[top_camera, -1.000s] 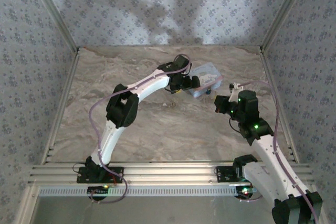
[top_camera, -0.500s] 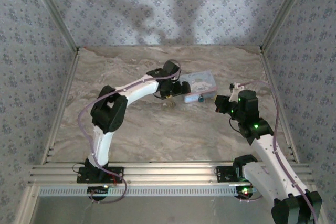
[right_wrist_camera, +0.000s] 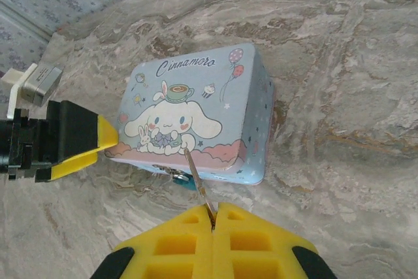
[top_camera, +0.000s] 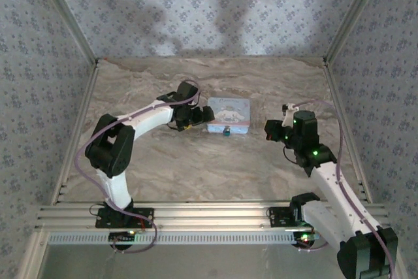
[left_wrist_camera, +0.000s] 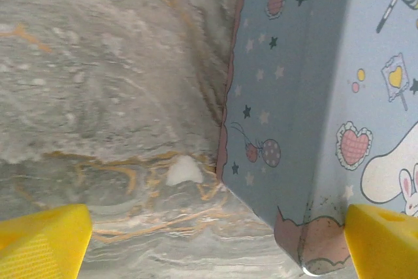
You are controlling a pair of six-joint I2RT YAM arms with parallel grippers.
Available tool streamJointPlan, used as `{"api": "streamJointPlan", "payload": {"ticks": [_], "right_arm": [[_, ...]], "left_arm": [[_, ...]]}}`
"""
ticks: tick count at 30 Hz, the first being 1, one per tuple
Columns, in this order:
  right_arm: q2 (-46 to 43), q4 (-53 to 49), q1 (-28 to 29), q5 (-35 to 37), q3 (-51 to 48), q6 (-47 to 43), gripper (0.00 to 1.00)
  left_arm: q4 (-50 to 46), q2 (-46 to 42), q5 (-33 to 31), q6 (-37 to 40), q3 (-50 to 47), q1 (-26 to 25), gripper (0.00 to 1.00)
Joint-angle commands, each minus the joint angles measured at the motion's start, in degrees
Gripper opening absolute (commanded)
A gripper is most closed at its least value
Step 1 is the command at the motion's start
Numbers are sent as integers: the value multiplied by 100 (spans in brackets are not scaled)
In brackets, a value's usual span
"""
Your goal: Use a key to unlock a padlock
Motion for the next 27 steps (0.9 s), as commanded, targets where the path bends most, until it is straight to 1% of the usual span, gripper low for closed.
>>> {"api": "streamJointPlan", "payload": {"ticks": [1, 8, 14, 18, 22, 24, 27], "right_arm": [[78, 138, -33, -277, -24, 65, 0], [302, 177, -6, -518, 26, 65, 0], [457, 230, 54, -650, 42, 73, 0], [586, 368, 121, -761, 30, 123, 0], [851, 669, 216, -990, 74, 235, 0], [1037, 845, 271, -1131, 124, 320, 0], [1401, 1179, 334, -1401, 218, 482, 0]], "left_arm": [[-431, -22, -394, 152, -254, 160, 98], [-399, -17, -443, 272, -270, 458, 98], [-519, 265, -479, 577, 276, 717, 98], [-395, 233, -399, 745, 418, 780, 98], [-86, -135, -320, 937, 282, 781, 98], [148, -443, -294, 1053, 65, 783, 98], [722, -1026, -61, 1337, -501, 781, 98]]}}
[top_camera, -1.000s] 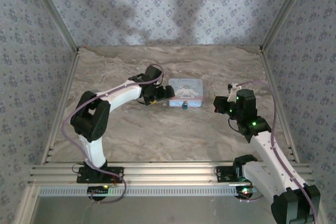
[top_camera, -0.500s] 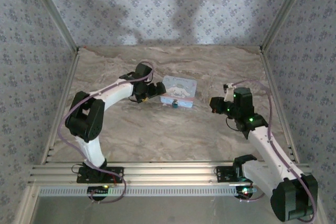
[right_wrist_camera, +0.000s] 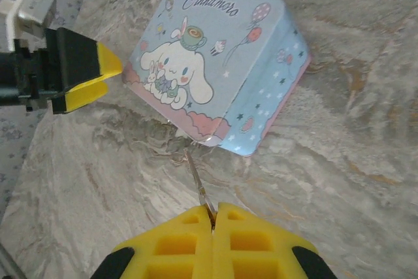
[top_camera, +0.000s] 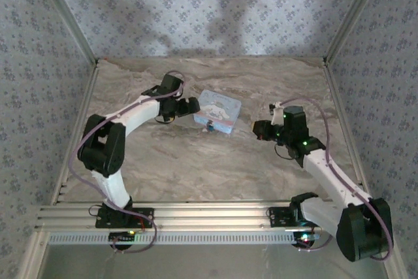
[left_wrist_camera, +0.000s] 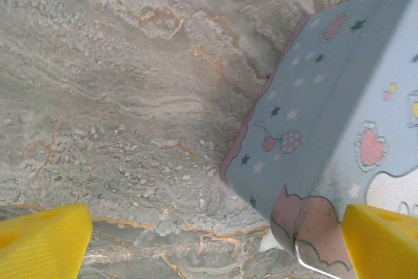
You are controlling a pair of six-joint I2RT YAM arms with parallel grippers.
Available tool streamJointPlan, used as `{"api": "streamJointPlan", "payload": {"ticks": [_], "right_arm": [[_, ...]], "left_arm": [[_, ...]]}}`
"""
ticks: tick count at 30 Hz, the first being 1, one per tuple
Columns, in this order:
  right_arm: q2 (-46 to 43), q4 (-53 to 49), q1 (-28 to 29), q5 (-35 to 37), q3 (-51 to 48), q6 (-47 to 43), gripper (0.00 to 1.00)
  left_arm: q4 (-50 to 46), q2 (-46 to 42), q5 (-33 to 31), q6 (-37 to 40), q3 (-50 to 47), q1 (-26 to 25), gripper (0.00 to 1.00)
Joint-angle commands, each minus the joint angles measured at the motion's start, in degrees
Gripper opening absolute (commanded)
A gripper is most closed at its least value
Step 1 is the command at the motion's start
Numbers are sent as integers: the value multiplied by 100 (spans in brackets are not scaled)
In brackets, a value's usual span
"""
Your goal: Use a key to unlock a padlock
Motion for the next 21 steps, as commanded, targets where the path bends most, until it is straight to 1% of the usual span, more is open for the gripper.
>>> {"api": "streamJointPlan", "payload": {"ticks": [1, 7, 11, 15, 21], "right_arm": [[368, 540, 89, -485, 262, 271, 0], [1360, 1124, 204, -910, 651, 484, 0], [2160, 1283, 260, -1106, 1128, 572, 0], [2884, 1687, 331, -1265, 1511, 809, 0], [3680, 2219, 482, -1242, 1914, 1077, 0]], "left_arm": [[674, -850, 273, 481, -552, 17, 98], [1848, -1810, 1184, 677, -1846, -39, 97], [2627, -1969, 1769, 643, -2497, -178, 95], [2955, -1784, 1952, 710, -2657, -399, 92], [3468, -1332, 1880, 747, -2697, -611, 90]]}}
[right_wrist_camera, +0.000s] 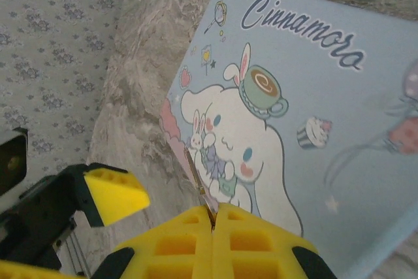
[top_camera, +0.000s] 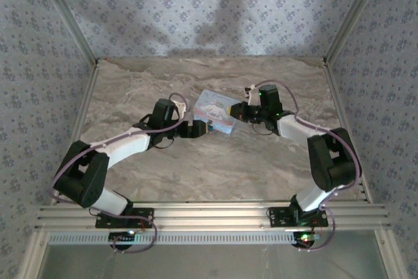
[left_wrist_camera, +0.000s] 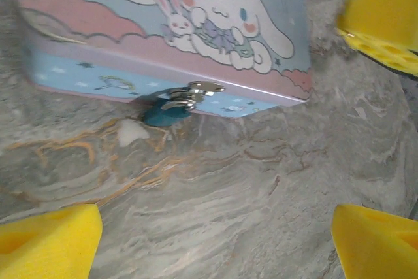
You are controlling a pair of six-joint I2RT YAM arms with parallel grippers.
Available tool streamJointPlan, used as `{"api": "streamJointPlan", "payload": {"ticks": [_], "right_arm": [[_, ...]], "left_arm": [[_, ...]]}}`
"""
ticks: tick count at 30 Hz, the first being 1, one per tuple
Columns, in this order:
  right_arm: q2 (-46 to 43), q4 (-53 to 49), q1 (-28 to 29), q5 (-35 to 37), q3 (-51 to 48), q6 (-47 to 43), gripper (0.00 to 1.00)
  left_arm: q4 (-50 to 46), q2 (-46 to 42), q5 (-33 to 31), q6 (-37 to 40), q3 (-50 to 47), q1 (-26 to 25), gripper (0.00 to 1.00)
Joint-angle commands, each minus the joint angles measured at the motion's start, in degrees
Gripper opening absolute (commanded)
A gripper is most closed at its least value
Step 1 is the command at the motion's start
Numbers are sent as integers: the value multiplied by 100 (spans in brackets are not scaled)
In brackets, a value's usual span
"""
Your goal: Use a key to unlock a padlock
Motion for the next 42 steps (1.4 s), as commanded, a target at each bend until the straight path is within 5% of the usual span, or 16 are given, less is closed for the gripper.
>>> {"api": "streamJointPlan", "payload": {"ticks": [1, 42], "right_arm": [[284, 525, 80, -55, 212, 278, 0], [884, -104, 344, 389, 147, 159, 0]], "left_arm": [[624, 221, 102, 158, -30, -59, 90], [1935, 2133, -524, 717, 530, -398, 68]]}}
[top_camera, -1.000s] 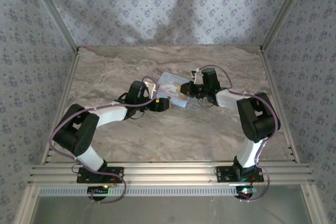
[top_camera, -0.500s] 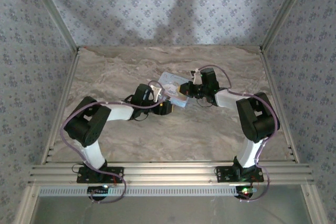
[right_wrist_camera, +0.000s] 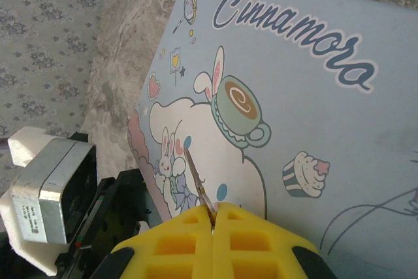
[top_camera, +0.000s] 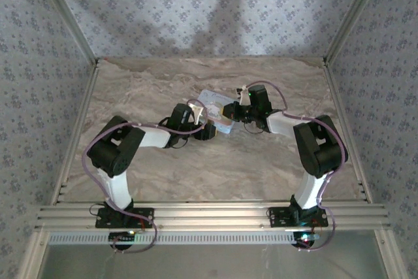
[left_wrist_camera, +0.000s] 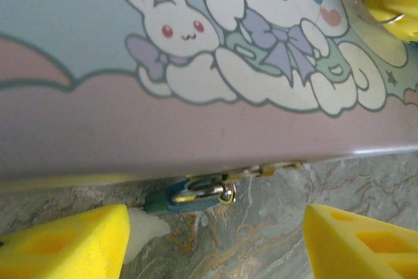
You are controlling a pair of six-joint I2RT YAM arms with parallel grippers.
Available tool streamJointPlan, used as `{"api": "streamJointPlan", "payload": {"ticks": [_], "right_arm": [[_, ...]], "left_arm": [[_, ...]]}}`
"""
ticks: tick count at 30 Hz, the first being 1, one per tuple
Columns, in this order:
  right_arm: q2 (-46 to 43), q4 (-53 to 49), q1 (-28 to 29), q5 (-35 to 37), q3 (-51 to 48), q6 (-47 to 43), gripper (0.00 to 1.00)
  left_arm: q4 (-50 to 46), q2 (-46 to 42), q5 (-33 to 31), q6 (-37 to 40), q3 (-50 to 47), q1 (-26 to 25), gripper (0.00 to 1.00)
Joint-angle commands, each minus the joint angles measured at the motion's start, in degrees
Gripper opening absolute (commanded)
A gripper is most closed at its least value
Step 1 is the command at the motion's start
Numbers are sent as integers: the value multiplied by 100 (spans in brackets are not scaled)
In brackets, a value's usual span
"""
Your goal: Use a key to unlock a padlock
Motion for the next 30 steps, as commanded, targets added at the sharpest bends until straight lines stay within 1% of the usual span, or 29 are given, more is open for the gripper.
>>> {"api": "streamJointPlan", "payload": {"ticks": [1, 10, 18, 30], "right_arm": [[174, -419, 83, 94, -120, -69, 0], [181, -401, 89, 87, -135, -58, 0], [185, -384, 86, 87, -138, -34, 0], [176, -375, 98, 78, -131, -3, 0]], "left_arm": [[199, 179, -26, 102, 180, -46, 67], [367, 222, 123, -277, 134, -133, 56], [528, 201, 95, -612, 49, -202, 51], [499, 194, -23, -904, 48, -229, 43]]}}
